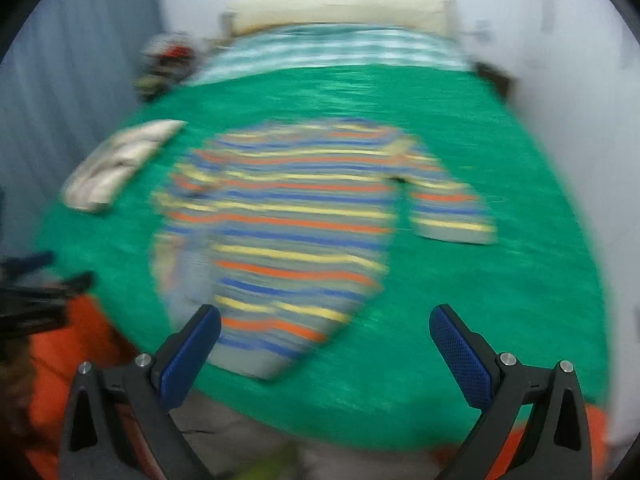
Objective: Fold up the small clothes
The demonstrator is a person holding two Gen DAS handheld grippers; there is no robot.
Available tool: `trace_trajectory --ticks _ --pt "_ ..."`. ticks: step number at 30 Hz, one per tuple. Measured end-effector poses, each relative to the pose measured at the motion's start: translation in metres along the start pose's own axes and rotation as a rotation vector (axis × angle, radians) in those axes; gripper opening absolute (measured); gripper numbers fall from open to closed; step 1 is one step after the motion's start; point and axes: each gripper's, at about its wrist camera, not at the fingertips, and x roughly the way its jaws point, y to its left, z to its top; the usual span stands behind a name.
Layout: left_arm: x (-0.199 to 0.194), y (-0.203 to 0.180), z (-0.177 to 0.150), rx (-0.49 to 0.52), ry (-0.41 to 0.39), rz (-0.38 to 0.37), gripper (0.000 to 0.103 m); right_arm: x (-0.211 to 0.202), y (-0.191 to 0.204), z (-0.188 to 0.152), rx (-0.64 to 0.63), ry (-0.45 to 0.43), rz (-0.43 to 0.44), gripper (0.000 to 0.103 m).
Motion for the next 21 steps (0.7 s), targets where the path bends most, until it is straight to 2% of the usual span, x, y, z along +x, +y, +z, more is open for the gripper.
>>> trace_trajectory --ticks 4,7,9,10,11,12,13,14,16,17,20,21 --pt "-0.002 0.033 -0.003 -0.122 0.008 -0.022 0.102 0.082 0.024 0.016 -0.049 0.093 0.259 0.103" --pt "-0.003 0.047 -0.010 -0.172 0.021 -0.012 0.102 0.162 0.032 0.018 0.021 0.211 0.286 0.103" --pt "-0.002 0.055 -0.013 -0.192 0.024 0.001 0.102 0.198 0.047 0.012 0.044 0.258 0.295 0.103" --pt "0.000 0.060 -0.014 -0.202 0.024 0.009 0.102 0.200 0.060 0.008 0.025 0.250 0.338 0.103" --pt "0.002 0.067 -0.015 -0.214 0.023 0.017 0.102 0.197 0.077 0.004 -0.004 0.251 0.459 0.103" --pt "0.005 0.072 -0.015 -0.224 0.021 0.022 0.102 0.189 0.098 -0.004 -0.035 0.276 0.641 0.103" --pt "0.009 0.079 -0.014 -0.243 0.018 0.026 0.102 0.179 0.114 -0.011 -0.073 0.302 0.759 0.103" --pt "0.012 0.085 -0.014 -0.256 0.014 0.025 0.102 0.164 0.131 -0.019 -0.155 0.323 0.836 0.103" --pt "0.024 0.094 -0.011 -0.295 0.018 0.002 0.102 0.134 0.145 -0.034 -0.298 0.320 0.891 0.103" --pt "0.032 0.096 -0.010 -0.311 0.026 -0.028 0.102 0.123 0.141 -0.038 -0.321 0.314 0.899 0.102" --pt "0.062 0.088 -0.005 -0.328 0.078 -0.164 0.102 0.097 0.088 -0.034 -0.242 0.248 0.810 0.102" --pt "0.075 0.081 -0.004 -0.321 0.103 -0.210 0.102 0.084 0.050 -0.029 -0.150 0.197 0.751 0.102"
